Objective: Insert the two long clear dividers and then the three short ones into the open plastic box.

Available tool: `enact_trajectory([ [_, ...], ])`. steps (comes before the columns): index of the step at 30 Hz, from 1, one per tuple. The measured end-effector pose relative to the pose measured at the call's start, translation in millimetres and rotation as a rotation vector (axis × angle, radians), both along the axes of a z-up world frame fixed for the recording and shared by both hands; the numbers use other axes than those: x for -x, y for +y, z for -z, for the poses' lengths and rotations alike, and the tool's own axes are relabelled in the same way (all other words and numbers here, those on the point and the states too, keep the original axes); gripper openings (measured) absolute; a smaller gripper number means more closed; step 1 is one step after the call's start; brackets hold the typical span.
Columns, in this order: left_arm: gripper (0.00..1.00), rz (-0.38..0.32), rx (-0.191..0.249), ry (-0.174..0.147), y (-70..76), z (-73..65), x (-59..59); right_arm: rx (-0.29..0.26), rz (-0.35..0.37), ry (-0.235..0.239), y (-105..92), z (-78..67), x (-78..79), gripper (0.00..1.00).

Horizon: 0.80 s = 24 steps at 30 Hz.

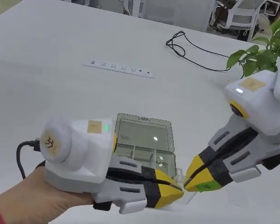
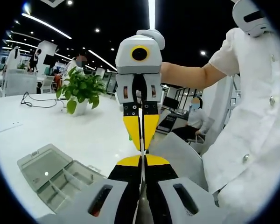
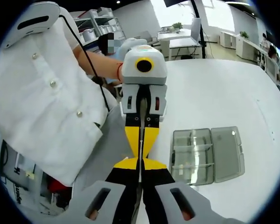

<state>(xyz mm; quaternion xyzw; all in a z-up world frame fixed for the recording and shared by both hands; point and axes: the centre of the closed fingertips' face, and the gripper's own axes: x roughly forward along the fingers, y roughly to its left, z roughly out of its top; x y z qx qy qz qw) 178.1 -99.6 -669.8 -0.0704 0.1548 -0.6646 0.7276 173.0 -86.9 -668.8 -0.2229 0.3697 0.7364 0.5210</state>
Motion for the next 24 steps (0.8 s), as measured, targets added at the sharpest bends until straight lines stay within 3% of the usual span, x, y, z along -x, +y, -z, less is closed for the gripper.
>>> enact_trajectory([
  [10,0.00,-0.012,0.001,0.007,2.2,0.9,-0.6,0.002,0.002,-0.006,0.0,1.0,-3.2,0.03],
  [24,0.15,-0.049,-0.024,0.005,11.5,7.9,-4.6,-0.009,0.023,-0.026,1.9,-1.4,-10.1,0.02],
])
